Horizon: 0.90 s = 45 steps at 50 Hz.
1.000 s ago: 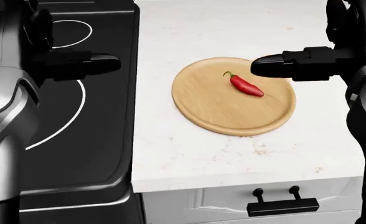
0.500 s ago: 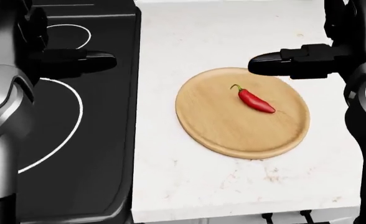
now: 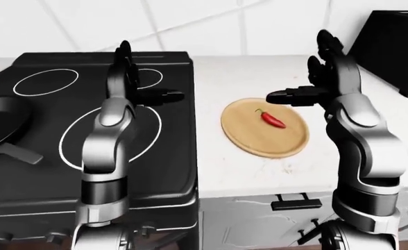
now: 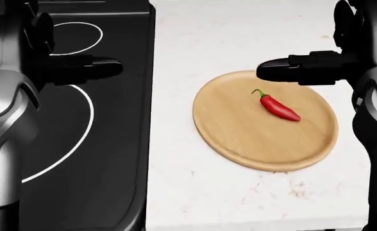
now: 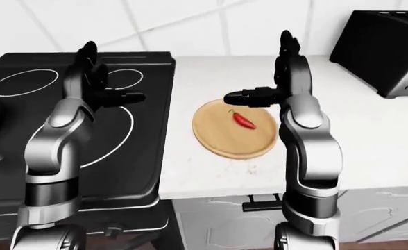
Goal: Pick the chili pepper from the plate and place it in the pan.
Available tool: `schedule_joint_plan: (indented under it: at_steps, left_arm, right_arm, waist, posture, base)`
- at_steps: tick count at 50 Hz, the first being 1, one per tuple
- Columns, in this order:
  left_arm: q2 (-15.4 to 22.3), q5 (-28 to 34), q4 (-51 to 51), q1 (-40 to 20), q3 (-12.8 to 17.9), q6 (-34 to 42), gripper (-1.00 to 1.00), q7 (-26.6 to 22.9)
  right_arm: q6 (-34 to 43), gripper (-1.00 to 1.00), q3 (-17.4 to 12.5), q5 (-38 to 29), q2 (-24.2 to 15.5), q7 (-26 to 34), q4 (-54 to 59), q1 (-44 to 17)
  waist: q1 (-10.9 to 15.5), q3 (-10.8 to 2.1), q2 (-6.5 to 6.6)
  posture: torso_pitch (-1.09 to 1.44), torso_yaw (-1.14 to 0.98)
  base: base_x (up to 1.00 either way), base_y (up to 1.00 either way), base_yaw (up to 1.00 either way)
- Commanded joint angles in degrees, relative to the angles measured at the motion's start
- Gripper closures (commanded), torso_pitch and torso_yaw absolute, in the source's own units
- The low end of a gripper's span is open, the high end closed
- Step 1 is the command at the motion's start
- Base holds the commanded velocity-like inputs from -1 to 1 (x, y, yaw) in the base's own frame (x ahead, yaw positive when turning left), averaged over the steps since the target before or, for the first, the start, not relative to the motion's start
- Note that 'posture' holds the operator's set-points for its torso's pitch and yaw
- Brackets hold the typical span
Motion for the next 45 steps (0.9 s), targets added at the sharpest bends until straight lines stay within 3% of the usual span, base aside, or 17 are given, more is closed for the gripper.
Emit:
schedule_joint_plan:
  at_steps: [1, 13, 21, 30, 36, 45]
  left_arm:
    - [0.4, 0.1, -1.8, -1.8, 0.1, -1.6, -1.0, -0.1]
    - [0.3, 0.1, -2.2, -1.9, 0.1, -1.3, -1.0, -0.1]
    - [0.6, -0.5, -3.0, -2.1, 0.4, -0.6, -1.0, -0.2]
    - [0.9, -0.9, -3.7, -2.1, 0.4, -0.1, -1.0, -0.3]
    - [1.0, -0.9, -3.7, -2.1, 0.5, -0.1, -1.0, -0.3]
    - [1.0, -0.9, -3.3, -2.3, 0.6, -0.1, -1.0, -0.3]
  right_arm:
    - [-2.2, -1.0, -0.5, -0.4, -0.7, 0.0, -1.3, -1.4]
    - [-1.2, -1.0, 0.3, -2.5, -1.0, 1.3, 0.0, -3.3]
    - [1.1, -1.0, 1.9, -5.8, -5.1, 6.7, 6.5, -10.8]
    - [1.9, -1.0, 6.8, -16.4, -8.9, 20.6, 16.3, -20.5]
    - [0.1, -0.93, 7.9, -25.3, -7.7, 29.5, 21.2, -23.9]
    - [-4.5, -1.0, 11.0, -40.5, -7.5, 42.8, 27.8, -28.9]
  waist:
    - [-0.1, -1.38, 0.08]
    - [0.4, -1.07, -0.21]
    - [0.4, -1.11, -0.12]
    - [0.1, -1.16, 0.13]
    - [-0.2, -1.14, 0.51]
    - [-0.3, -1.28, 0.99]
  posture:
    - [0.0, 0.0]
    - [0.0, 0.0]
    - [0.0, 0.0]
    - [0.0, 0.0]
    - [0.0, 0.0]
    - [0.0, 0.0]
  base:
    - [0.0, 0.0, 0.0]
    - [0.0, 0.0, 0.0]
    - [0.0, 0.0, 0.0]
    - [0.0, 0.0, 0.0]
    - [0.0, 0.0, 0.0]
    - [0.0, 0.0, 0.0]
